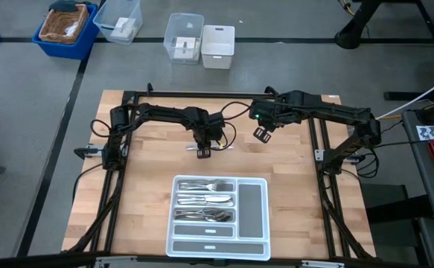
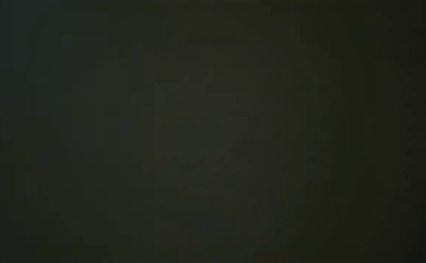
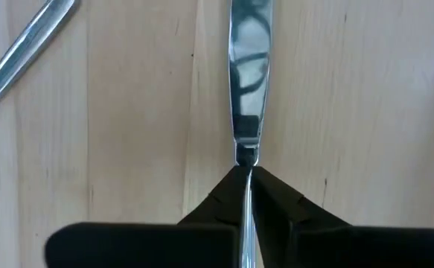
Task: Sort silverware
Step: Put the silver knife into the middle section of the white silverware tray
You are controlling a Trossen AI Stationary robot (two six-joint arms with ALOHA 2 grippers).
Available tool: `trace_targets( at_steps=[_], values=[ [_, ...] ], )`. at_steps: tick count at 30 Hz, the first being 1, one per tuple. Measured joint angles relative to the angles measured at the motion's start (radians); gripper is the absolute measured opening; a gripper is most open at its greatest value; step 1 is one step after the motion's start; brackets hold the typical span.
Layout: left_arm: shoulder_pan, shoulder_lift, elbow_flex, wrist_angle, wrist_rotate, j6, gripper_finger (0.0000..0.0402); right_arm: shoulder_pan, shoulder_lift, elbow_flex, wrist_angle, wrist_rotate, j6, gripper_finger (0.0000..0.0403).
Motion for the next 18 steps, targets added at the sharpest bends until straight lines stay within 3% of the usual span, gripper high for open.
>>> trace_targets(
  at_steps=[7,18],
  values=[
    [0.000,-0.001,0.002,0.003,0.000,0.007,0.0006,0.000,0.000,0.000,0.000,0.000,0.000,0.0083],
    [-0.039,0.004,-0.019,0.054,-0.026,0.122,0.0088,0.000,0.000,-0.010,0.002,0.000,-0.011,0.0083]
  ],
)
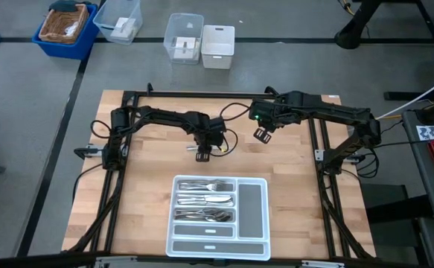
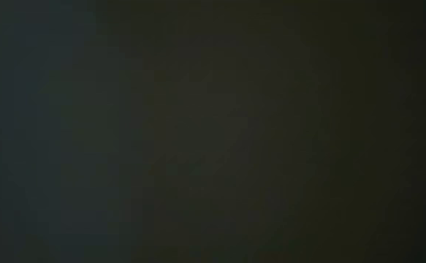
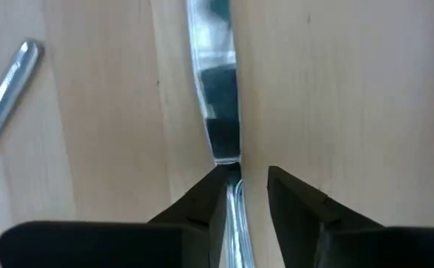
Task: Sort silverware
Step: Put the silver knife into the middle section of the white silverware tray
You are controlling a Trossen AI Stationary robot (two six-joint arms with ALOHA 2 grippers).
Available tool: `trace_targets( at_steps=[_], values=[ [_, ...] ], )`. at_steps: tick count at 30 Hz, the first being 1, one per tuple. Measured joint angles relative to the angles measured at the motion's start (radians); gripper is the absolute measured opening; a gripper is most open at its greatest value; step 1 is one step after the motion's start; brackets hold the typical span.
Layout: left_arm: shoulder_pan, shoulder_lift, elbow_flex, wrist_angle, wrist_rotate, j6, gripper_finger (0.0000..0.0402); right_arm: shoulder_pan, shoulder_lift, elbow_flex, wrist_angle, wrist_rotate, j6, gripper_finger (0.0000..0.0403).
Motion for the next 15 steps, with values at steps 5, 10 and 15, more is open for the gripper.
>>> trace_targets(
  at_steps=[5,10,15],
  values=[
    [-0.021,-0.001,-0.021,0.048,-0.081,-0.002,0.0099,-0.006,0.000,0.000,0.009,0.000,-0.063,0.0083],
    [-0.025,-0.001,-0.022,0.045,-0.125,-0.020,0.0100,-0.009,-0.036,0.000,0.002,0.006,-0.068,0.0083],
    [-0.024,-0.001,-0.023,0.044,-0.125,-0.029,0.0100,-0.006,-0.129,0.000,0.005,0.011,-0.067,0.0083]
  ],
)
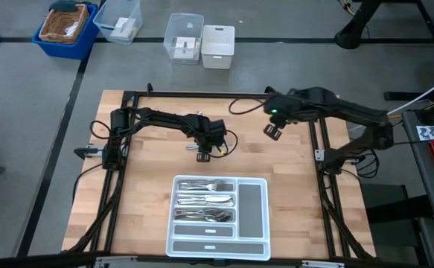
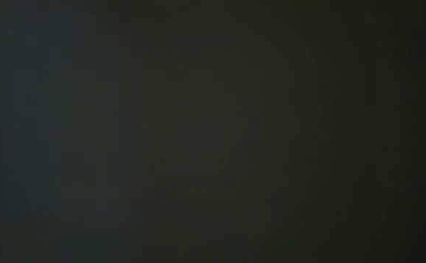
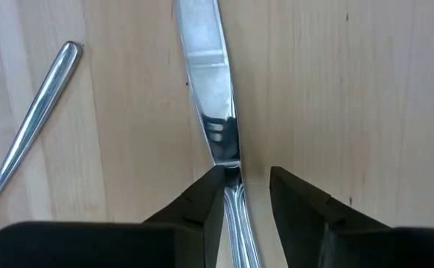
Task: Sort silverware
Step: Put the silver knife into the middle section of the white silverware tray
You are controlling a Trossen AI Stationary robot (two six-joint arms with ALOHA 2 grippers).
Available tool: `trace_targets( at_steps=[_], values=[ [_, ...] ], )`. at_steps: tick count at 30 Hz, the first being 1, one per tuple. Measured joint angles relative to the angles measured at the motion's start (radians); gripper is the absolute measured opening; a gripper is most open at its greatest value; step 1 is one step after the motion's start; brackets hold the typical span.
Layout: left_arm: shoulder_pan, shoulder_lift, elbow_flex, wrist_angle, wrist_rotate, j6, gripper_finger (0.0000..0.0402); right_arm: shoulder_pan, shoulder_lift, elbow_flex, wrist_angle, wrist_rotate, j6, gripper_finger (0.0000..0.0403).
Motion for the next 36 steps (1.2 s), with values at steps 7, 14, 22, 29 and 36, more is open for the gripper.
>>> trace_targets(
  at_steps=[7,14,22,29,36],
  values=[
    [-0.003,-0.002,0.004,-0.006,0.000,-0.003,0.0100,0.000,-0.119,-0.054,0.095,0.119,0.028,0.0083],
    [-0.003,-0.002,0.005,-0.011,0.000,-0.043,0.0100,-0.020,-0.277,-0.539,0.701,-0.054,-0.079,0.0083],
    [0.005,-0.015,0.005,-0.030,-0.002,-0.085,0.0100,-0.114,-0.253,-1.043,1.465,-0.341,-0.063,0.0083],
    [0.043,-0.016,0.005,-0.026,-0.005,-0.120,0.0100,-0.112,-0.157,-1.157,1.672,-0.378,-0.021,0.0083],
    [0.046,-0.016,0.005,-0.032,0.051,-0.158,0.0100,-0.112,-0.087,-1.157,1.701,-0.391,-0.020,0.0083]
  ],
)
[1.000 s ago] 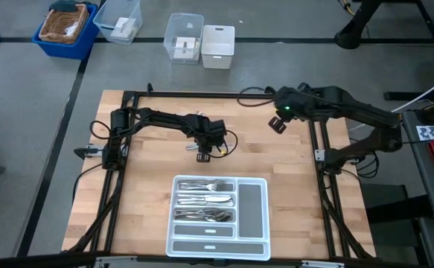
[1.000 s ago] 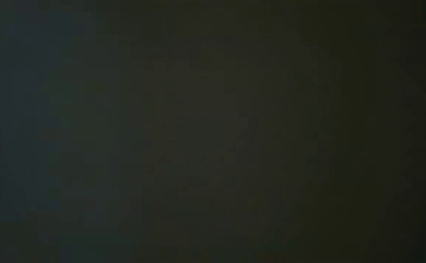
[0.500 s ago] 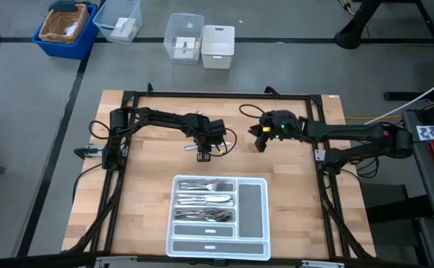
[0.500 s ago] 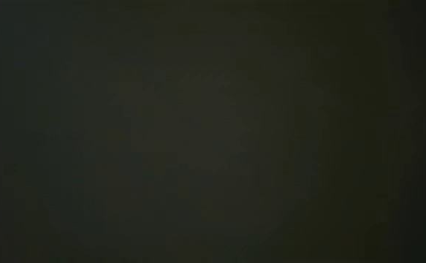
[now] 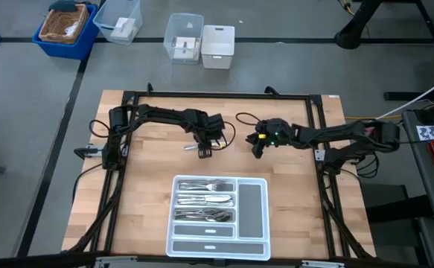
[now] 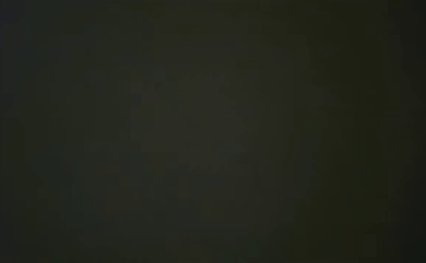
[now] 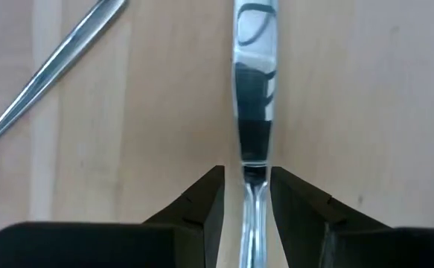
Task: Sort silverware
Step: Put the silver knife into the middle section of the white silverware tray
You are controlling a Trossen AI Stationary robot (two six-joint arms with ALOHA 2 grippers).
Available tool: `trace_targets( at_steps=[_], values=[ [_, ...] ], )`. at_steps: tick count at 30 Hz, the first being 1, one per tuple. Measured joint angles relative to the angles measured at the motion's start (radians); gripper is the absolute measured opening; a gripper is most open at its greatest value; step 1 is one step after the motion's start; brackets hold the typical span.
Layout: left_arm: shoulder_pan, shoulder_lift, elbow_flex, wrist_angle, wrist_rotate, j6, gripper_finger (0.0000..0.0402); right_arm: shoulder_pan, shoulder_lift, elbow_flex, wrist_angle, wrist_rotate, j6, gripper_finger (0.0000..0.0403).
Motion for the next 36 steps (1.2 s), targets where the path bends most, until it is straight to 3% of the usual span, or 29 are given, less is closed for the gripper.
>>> trace_targets(
  at_steps=[16,26,36],
  values=[
    [0.006,0.019,-0.076,0.043,0.032,0.042,0.0098,0.000,0.030,0.000,0.002,-0.004,0.000,0.0083],
    [-0.007,0.020,-0.090,0.044,0.061,0.078,0.0015,0.000,0.030,0.000,0.002,-0.004,0.000,0.0083],
    [-0.006,0.018,-0.067,0.022,0.067,0.071,0.0032,0.000,0.030,0.000,0.001,-0.004,0.000,0.0083]
  ],
)
